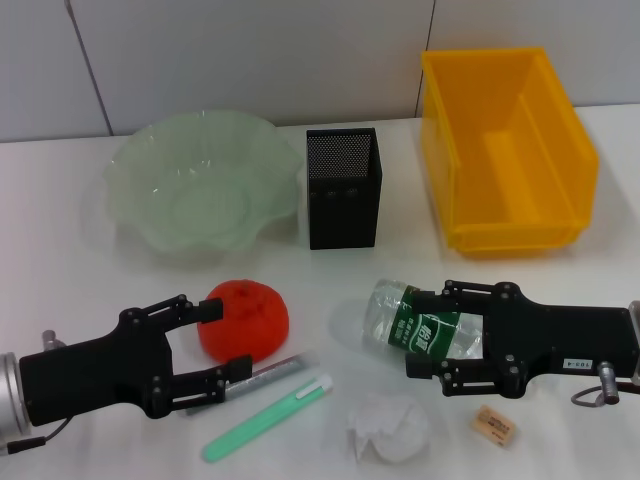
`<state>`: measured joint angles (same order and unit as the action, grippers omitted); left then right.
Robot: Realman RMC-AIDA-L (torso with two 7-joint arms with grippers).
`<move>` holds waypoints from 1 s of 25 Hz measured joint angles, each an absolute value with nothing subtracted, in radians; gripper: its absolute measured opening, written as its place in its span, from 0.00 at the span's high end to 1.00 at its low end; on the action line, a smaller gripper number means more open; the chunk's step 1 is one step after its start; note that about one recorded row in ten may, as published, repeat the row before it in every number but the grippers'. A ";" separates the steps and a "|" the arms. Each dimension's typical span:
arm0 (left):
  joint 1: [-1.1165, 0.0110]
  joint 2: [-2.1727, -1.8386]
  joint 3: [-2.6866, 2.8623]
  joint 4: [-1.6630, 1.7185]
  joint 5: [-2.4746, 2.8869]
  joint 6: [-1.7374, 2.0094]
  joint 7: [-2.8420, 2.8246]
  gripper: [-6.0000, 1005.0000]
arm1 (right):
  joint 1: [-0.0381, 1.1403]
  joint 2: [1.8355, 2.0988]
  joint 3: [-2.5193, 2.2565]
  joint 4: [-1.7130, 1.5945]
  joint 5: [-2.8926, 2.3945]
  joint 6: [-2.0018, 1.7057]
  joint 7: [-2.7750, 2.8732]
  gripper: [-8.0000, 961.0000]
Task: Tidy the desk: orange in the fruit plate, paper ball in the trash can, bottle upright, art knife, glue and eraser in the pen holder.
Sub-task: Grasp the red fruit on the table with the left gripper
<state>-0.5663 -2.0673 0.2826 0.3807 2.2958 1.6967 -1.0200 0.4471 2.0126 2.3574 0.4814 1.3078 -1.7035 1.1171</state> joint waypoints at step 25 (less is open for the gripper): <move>-0.635 -2.074 0.289 0.154 2.180 1.319 -0.801 0.19 | 0.421 2.027 2.397 0.491 1.310 -1.685 1.099 0.19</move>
